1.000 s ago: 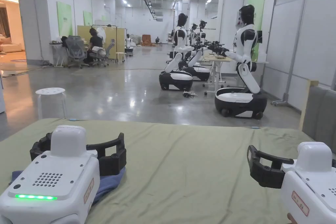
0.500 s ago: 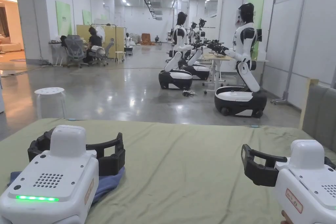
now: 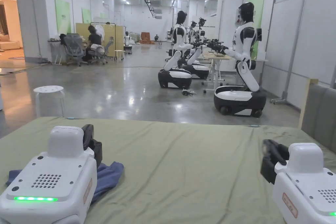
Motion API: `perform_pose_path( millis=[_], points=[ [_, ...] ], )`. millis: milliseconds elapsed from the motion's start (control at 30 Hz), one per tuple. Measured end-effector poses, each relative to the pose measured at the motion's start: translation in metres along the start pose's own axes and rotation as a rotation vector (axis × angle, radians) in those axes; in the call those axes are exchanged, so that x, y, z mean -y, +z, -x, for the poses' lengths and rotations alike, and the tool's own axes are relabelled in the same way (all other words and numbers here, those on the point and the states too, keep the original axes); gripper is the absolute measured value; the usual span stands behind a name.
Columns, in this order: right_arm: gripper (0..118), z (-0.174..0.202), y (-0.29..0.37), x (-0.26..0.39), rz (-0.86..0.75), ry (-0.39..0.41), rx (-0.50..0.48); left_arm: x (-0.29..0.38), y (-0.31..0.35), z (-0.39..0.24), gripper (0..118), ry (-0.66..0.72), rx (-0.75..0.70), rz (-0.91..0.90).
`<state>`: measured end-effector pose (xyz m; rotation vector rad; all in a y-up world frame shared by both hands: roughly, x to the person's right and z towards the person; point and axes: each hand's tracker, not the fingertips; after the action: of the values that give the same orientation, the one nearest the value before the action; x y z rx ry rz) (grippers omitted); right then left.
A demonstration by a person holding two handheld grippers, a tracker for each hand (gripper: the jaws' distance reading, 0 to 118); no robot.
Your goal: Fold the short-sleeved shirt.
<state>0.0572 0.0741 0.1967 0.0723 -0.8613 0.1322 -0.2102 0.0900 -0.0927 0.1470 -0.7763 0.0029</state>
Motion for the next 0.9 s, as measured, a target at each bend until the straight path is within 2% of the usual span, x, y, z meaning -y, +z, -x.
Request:
perform_pose_path(
  millis=[33, 100, 133, 233, 400, 500, 633, 800, 900],
  points=[
    [0, 0.002, 0.002, 0.004, -0.003, -0.041, 0.01, 0.001, 0.0, 0.004, 0, 0.033, 0.025, 0.002],
    [0, -0.004, 0.002, 0.006, 0.057, -0.151, -0.118, 0.003, 0.0, 0.006, 0, 0.036, 0.04, 0.016],
    [0, -0.005, -0.001, 0.005, 0.072, -0.156, -0.107, 0.004, 0.001, 0.005, 0, 0.023, 0.035, 0.014],
    [0, 0.002, 0.0, 0.012, 0.055, -0.087, -0.066, 0.004, 0.0, 0.005, 0, -0.007, 0.028, 0.014],
    [0, 0.0, -0.003, 0.004, 0.063, -0.101, -0.082, 0.003, 0.001, 0.016, 0, 0.009, 0.023, 0.027],
    [0, 0.013, -0.012, 0.0, 0.059, -0.097, -0.118, 0.002, 0.014, 0.029, 0, -0.019, -0.028, 0.022],
    [0, 0.044, -0.025, -0.004, 0.062, -0.133, -0.249, 0.0, 0.037, 0.061, 0, -0.024, -0.124, 0.035],
    [0, 0.112, -0.039, -0.008, 0.058, -0.151, -0.449, -0.003, 0.082, 0.106, 0, -0.063, -0.288, 0.076],
    [0, 0.142, -0.043, -0.008, 0.043, -0.147, -0.538, -0.002, 0.107, 0.127, 0, -0.071, -0.364, 0.096]
  ],
)
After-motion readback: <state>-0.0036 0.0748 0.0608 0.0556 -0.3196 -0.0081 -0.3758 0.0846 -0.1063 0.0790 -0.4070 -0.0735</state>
